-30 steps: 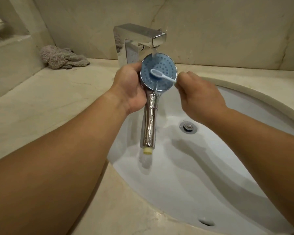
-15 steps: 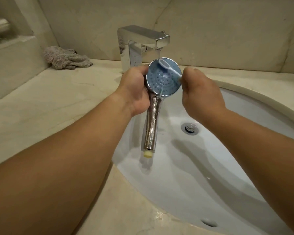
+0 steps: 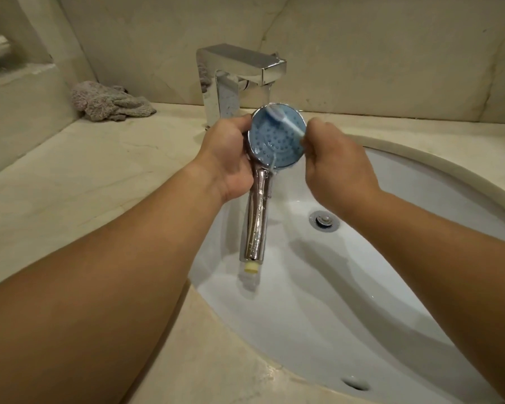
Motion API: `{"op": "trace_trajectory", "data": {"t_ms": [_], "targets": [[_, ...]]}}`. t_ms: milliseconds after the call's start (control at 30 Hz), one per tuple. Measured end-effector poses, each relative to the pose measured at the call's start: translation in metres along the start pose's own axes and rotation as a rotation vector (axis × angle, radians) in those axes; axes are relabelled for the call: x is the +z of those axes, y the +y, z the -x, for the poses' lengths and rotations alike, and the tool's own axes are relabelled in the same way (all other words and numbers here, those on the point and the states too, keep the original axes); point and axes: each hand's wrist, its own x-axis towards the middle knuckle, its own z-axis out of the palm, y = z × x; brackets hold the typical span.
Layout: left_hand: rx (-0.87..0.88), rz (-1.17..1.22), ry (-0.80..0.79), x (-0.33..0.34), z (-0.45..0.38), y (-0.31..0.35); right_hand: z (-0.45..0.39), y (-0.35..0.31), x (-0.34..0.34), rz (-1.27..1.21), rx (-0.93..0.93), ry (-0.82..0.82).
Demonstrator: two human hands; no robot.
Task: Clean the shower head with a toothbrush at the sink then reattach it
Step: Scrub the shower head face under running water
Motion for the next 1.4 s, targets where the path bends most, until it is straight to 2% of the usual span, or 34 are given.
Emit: {"op": "trace_trajectory", "data": {"t_ms": [100, 267, 467, 567, 700, 800, 833, 933, 967, 1067, 1200, 1400], "targets": [[-0.022, 0.013, 0.004, -0.001, 0.001, 0.001, 0.011, -0.004, 0.006, 0.101, -0.211, -0.092], [0.005, 0.003, -0.014, 0.002, 0.002, 0.000, -0.002, -0.004, -0.002, 0.005, 0.005, 0.005], [0.000, 0.034, 0.037, -0.004, -0.004, 0.000, 0.004, 0.007, -0.005, -0.070, 0.155, 0.064], [-0.002, 0.048, 0.043, -0.008, -0.007, 0.001, 0.016, 0.006, -0.004, -0.081, 0.121, 0.010], [0.003, 0.047, 0.032, -0.009, -0.009, 0.001, 0.022, -0.007, 0.004, 0.038, -0.064, -0.089], [0.016, 0.047, 0.014, -0.007, -0.008, -0.001, 0.009, -0.006, 0.000, -0.061, 0.111, 0.014], [0.018, 0.051, 0.015, -0.007, -0.009, -0.001, 0.010, -0.005, 0.000, -0.061, 0.117, 0.012], [0.006, 0.055, 0.032, -0.010, -0.011, 0.000, 0.021, -0.007, 0.004, 0.061, -0.062, -0.085], [0.007, 0.054, 0.034, -0.010, -0.011, 0.000, 0.020, -0.005, 0.004, 0.066, -0.066, -0.077], [0.014, 0.063, 0.037, -0.008, -0.011, 0.000, 0.012, -0.001, -0.001, -0.029, 0.085, -0.003], [-0.005, 0.060, 0.037, -0.006, -0.008, 0.000, 0.019, -0.014, 0.005, 0.085, -0.124, -0.085], [-0.001, 0.045, -0.026, -0.003, -0.003, 0.000, 0.003, -0.024, 0.003, 0.054, -0.015, -0.016]]}}
